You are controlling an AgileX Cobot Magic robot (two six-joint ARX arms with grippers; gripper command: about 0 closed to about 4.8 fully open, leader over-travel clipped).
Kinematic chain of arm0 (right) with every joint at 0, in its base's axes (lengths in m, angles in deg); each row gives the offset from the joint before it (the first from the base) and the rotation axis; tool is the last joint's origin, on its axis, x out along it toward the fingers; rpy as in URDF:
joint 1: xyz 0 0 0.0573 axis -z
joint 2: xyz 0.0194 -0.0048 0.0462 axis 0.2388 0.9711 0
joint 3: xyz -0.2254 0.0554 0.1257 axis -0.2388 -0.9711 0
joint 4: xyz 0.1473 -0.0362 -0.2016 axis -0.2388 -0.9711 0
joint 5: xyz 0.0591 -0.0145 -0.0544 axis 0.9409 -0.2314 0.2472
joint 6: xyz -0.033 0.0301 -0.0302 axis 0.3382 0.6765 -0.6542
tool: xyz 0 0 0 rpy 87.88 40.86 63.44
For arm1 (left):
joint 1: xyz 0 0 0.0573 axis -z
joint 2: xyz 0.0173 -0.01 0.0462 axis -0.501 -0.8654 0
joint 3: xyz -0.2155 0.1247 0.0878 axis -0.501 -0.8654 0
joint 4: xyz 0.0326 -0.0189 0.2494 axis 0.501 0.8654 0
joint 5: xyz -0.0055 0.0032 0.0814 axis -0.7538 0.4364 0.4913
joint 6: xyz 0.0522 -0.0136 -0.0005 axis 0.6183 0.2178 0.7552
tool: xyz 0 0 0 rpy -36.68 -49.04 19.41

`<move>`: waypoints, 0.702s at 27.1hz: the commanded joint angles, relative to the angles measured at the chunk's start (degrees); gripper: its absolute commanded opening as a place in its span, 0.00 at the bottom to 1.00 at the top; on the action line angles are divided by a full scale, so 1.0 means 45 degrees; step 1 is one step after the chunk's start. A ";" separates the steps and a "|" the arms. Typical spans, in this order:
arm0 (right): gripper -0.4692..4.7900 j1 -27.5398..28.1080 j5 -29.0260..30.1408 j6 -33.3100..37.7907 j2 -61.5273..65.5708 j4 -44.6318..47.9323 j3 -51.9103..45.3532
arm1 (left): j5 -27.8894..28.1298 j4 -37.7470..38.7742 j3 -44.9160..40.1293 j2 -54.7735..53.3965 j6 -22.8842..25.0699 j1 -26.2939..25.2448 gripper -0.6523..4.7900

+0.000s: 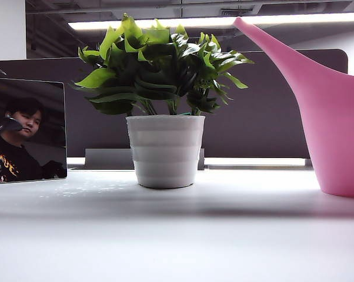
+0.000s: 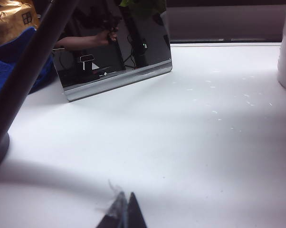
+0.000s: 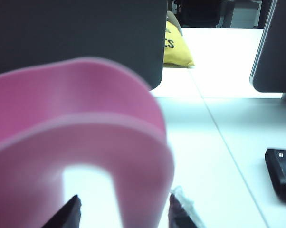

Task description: Pick up the watering can from the table, water the potted plant, and put the can back.

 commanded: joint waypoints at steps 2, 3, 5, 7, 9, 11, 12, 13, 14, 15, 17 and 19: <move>0.54 0.0000 0.0015 0.0219 -0.0884 0.0073 -0.0903 | -0.0039 0.0083 -0.0068 -0.0010 0.0000 0.0005 0.11; 0.53 -0.0005 0.0087 0.0345 -0.1107 0.0073 -0.1093 | -0.0044 0.0083 -0.0068 -0.0010 0.0000 0.0005 0.11; 0.54 -0.0005 0.0427 0.0675 -0.1700 0.0068 -0.1491 | -0.0049 0.0083 -0.0068 -0.0010 0.0000 0.0005 0.11; 0.53 -0.0005 0.0733 0.1059 -0.2336 0.0044 -0.1802 | -0.0044 0.0083 -0.0068 -0.0010 -0.0005 0.0000 0.11; 0.45 -0.0010 0.0801 0.1350 -0.2909 -0.0058 -0.1948 | -0.0049 0.0083 -0.0068 -0.0010 0.0000 0.0000 0.11; 0.23 -0.0024 0.1195 0.1409 -0.3555 -0.0389 -0.1987 | -0.0044 0.0078 -0.0068 -0.0010 0.0000 0.0000 0.11; 0.11 -0.0024 0.1443 0.1413 -0.3866 -0.0588 -0.1987 | -0.0044 0.0078 -0.0068 -0.0010 0.0000 0.0000 0.11; 0.09 -0.0024 0.1705 0.1423 -0.4240 -0.0767 -0.1996 | -0.0044 0.0078 -0.0068 -0.0010 0.0000 0.0000 0.11; 0.09 -0.0024 0.1880 0.1428 -0.4546 -0.0942 -0.2001 | -0.0049 0.0078 -0.0068 -0.0010 0.0000 0.0000 0.11; 0.09 -0.0029 0.2123 0.1423 -0.4901 -0.1190 -0.2001 | -0.0049 0.0078 -0.0068 -0.0010 0.0000 0.0005 0.11; 0.09 -0.0044 0.2594 0.1433 -0.5493 -0.1627 -0.2006 | -0.0044 0.0063 -0.0073 -0.0010 0.0000 0.0005 0.11; 0.09 -0.0078 0.3118 0.1549 -0.6086 -0.2025 -0.2006 | -0.0044 0.0039 -0.0083 -0.0010 0.0000 0.0005 0.11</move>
